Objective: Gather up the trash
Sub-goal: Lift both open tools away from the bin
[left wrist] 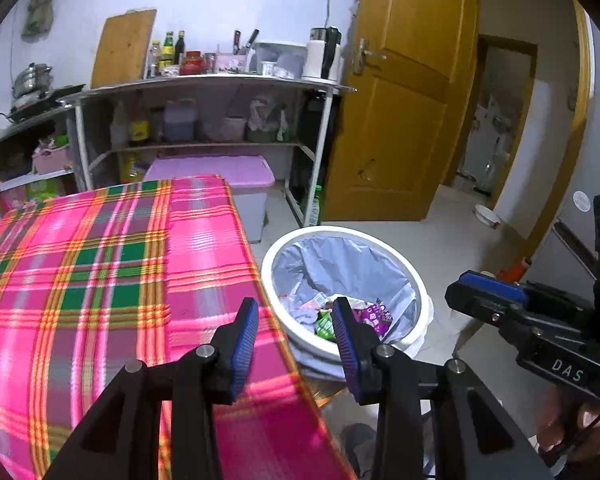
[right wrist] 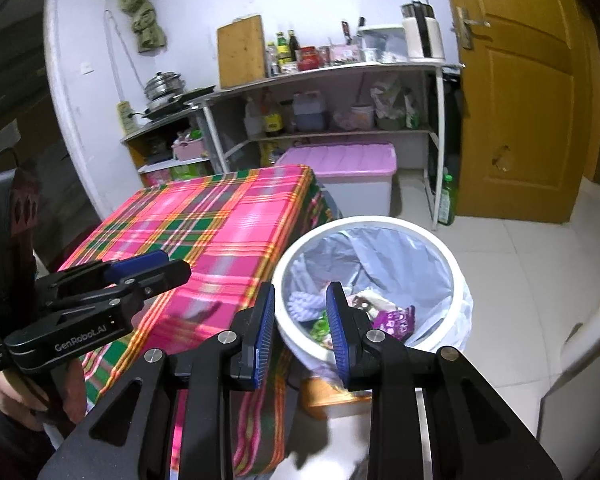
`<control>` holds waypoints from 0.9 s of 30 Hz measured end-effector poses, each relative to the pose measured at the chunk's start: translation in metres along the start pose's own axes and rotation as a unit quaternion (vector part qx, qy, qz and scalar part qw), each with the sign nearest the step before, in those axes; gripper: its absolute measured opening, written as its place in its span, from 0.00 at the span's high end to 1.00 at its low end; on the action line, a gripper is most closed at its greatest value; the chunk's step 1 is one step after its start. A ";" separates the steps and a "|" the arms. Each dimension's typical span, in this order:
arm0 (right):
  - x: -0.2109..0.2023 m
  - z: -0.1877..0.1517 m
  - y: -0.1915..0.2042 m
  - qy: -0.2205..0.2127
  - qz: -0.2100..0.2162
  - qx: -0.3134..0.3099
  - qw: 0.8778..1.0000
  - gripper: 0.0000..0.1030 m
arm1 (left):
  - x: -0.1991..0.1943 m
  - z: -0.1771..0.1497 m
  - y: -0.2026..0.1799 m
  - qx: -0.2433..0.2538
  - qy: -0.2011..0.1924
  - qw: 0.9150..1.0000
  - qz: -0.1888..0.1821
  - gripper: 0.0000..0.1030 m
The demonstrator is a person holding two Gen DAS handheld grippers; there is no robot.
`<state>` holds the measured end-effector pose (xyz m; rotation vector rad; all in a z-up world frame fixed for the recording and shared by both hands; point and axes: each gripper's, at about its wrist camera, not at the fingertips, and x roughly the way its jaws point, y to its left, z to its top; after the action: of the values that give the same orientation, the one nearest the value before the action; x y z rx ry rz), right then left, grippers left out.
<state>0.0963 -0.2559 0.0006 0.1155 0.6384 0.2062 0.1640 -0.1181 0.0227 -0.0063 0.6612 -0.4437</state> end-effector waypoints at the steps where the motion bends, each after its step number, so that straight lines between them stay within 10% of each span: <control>1: -0.003 -0.002 0.004 0.000 0.003 -0.002 1.000 0.73 | -0.006 -0.003 0.001 -0.001 -0.002 1.000 0.004 0.63; 27: -0.045 -0.049 0.050 -0.013 0.015 -0.045 0.999 0.63 | -0.100 -0.075 0.011 -0.018 -0.045 0.997 0.061 0.63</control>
<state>0.0238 -0.2153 -0.0045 0.0410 0.6017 0.2622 0.0535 -0.0578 0.0208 -0.0200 0.5779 -0.3127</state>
